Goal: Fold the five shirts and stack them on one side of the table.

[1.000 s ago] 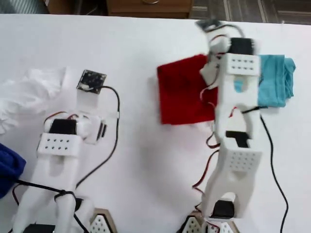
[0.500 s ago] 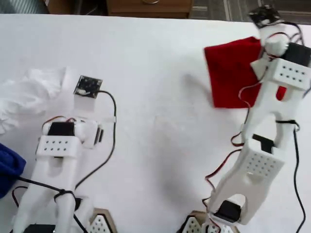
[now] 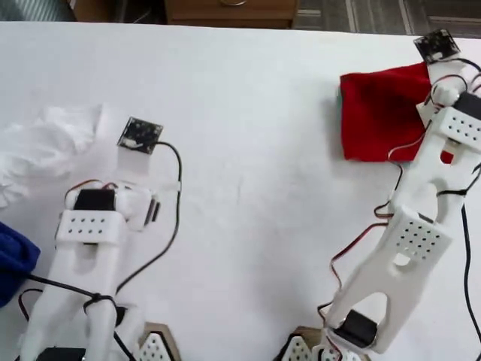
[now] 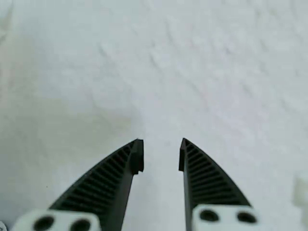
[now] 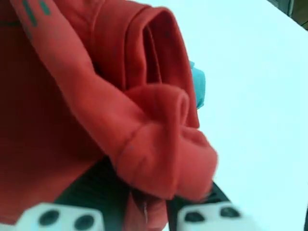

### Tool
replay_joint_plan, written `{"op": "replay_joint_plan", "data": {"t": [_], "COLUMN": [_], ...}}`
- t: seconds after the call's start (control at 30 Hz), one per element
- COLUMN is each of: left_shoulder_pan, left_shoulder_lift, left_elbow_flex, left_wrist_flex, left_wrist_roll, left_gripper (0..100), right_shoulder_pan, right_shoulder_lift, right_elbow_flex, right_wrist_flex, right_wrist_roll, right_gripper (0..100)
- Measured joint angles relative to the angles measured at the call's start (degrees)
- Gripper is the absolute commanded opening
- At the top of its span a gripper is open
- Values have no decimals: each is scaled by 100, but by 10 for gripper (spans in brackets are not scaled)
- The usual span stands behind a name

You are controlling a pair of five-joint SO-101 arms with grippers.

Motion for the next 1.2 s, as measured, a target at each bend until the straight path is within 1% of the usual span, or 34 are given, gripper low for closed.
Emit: {"op": "replay_joint_plan", "data": {"t": [0.13,0.23,0.37,0.53,0.6,0.73,0.8,0.87,0.93,0.97,1.0,1.1,1.2], "left_shoulder_pan": [0,0,0,0,0,0,0,-9,-44,-114,-202,-492,-835], "left_shoulder_lift": [0,0,0,0,0,0,0,0,0,0,0,0,0], "left_elbow_flex": [0,0,0,0,9,9,9,9,9,9,9,9,9], "left_wrist_flex": [0,0,0,0,0,0,0,0,0,0,0,0,0], "left_wrist_roll": [0,0,0,-9,-9,-9,-9,-9,-9,-9,-9,-141,-527], "left_gripper": [146,146,146,146,146,146,146,146,146,146,146,146,146], "right_shoulder_pan": [149,176,176,176,202,299,334,343,334,325,308,202,79], "right_shoulder_lift": [316,527,738,774,774,774,774,774,774,774,791,1029,1442], "right_elbow_flex": [0,0,0,0,-97,-756,-1143,-1459,-1653,-1688,-1705,-1705,-1705], "right_wrist_flex": [-651,-923,-1178,-1213,-1213,-1213,-1213,-1213,-1213,-1213,-1213,-1327,-1591], "right_wrist_roll": [132,316,343,308,0,-923,-1389,-1899,-2268,-2338,-2391,-2453,-2462], "right_gripper": [19,20,33,207,219,217,201,158,67,19,15,67,62]}}
